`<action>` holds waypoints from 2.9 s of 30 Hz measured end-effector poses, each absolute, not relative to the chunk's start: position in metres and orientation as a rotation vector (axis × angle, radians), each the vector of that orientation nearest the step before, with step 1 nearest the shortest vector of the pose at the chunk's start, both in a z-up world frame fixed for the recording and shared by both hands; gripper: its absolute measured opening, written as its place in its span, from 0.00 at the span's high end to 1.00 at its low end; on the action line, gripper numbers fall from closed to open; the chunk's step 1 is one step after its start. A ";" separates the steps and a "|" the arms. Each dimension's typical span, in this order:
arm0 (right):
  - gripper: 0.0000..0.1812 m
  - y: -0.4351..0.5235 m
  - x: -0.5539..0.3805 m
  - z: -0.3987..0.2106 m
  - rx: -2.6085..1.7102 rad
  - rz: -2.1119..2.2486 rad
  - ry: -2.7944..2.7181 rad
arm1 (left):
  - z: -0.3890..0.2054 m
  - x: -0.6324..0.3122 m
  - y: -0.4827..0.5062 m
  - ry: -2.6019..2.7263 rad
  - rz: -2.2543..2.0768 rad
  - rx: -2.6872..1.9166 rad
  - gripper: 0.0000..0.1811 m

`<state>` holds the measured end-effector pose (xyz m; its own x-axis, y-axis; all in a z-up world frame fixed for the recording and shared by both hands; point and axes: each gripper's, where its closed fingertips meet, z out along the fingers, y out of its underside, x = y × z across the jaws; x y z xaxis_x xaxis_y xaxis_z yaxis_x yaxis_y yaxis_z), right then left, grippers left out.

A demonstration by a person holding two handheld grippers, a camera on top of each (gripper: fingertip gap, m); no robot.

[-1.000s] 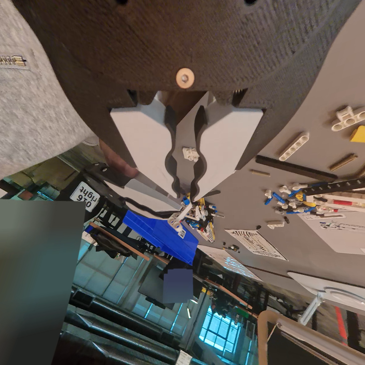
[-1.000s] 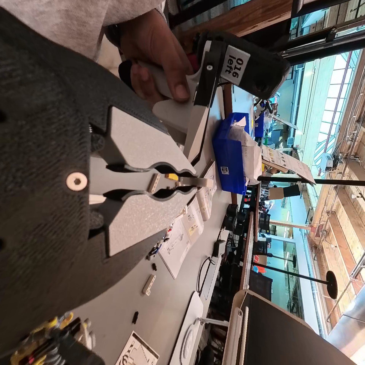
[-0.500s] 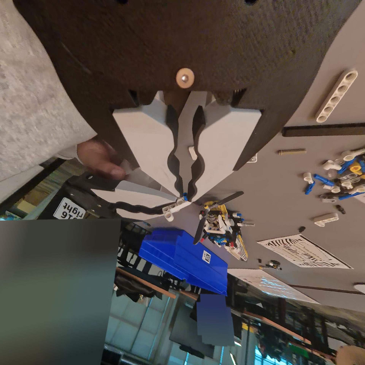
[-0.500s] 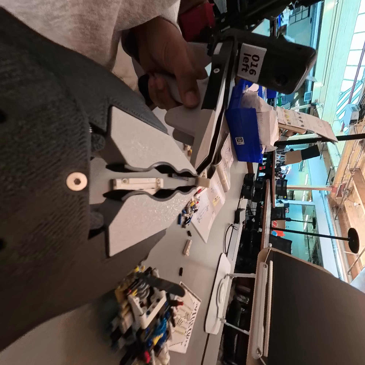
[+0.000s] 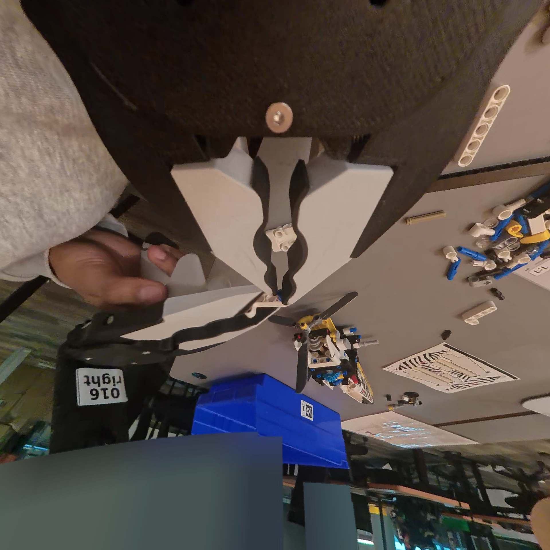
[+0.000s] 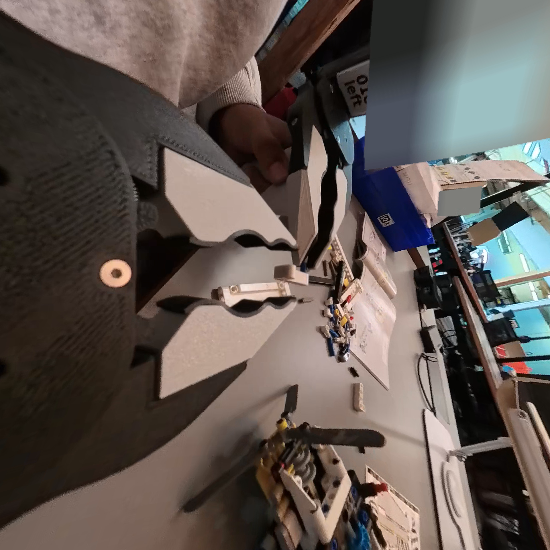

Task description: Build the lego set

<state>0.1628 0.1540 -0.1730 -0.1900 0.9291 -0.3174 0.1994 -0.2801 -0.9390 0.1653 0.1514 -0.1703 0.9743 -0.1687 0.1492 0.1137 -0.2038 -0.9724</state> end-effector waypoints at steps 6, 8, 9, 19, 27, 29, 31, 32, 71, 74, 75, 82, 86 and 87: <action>0.96 0.156 0.159 -0.179 -1.447 1.491 -1.431 | -0.178 0.159 0.148 -0.040 -0.289 -1.778 0.97; 0.96 0.168 0.160 -0.188 -1.466 1.379 -1.474 | -0.185 0.156 0.146 -0.077 -0.322 -1.810 0.92; 0.97 0.175 0.161 -0.194 -1.477 1.306 -1.501 | -0.186 0.155 0.144 -0.089 -0.341 -1.818 0.91; 0.96 0.188 0.169 -0.234 -1.385 0.862 -1.762 | -0.212 0.154 0.139 -0.162 -0.371 -1.966 0.89; 0.89 0.182 0.167 -0.235 -1.407 0.948 -1.804 | -0.215 0.151 0.137 -0.155 -0.353 -2.015 0.89; 0.87 0.182 0.169 -0.236 -1.421 0.955 -1.804 | -0.213 0.149 0.138 -0.156 -0.357 -2.012 0.89; 0.86 0.181 0.169 -0.236 -1.429 0.968 -1.800 | -0.212 0.146 0.138 -0.154 -0.352 -2.016 0.89; 0.86 0.180 0.168 -0.236 -1.432 0.977 -1.797 | -0.212 0.145 0.138 -0.150 -0.344 -2.022 0.89; 0.76 0.147 0.170 -0.226 -1.554 1.267 -1.815 | -0.236 0.179 0.135 -0.077 -0.550 -2.157 1.00; 0.74 0.153 0.172 -0.223 -1.593 1.288 -1.775 | -0.235 0.187 0.138 -0.065 -0.573 -2.147 1.00; 0.74 0.156 0.173 -0.224 -1.607 1.275 -1.766 | -0.234 0.189 0.138 -0.063 -0.588 -2.142 1.00; 0.71 0.154 0.169 -0.227 -1.592 1.166 -1.784 | -0.225 0.180 0.130 -0.078 -0.566 -2.136 0.99; 0.63 0.151 0.169 -0.236 -1.610 1.100 -1.820 | -0.216 0.163 0.125 -0.131 -0.524 -2.086 1.00; 0.58 0.152 0.169 -0.237 -1.622 1.088 -1.813 | -0.217 0.159 0.124 -0.142 -0.516 -2.080 1.00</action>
<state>0.1693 0.1517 -0.2371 -0.1891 0.9693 -0.1570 0.5947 -0.0142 -0.8038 0.1588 0.1245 -0.2172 0.9042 -0.1020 0.4149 0.3005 -0.5384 -0.7873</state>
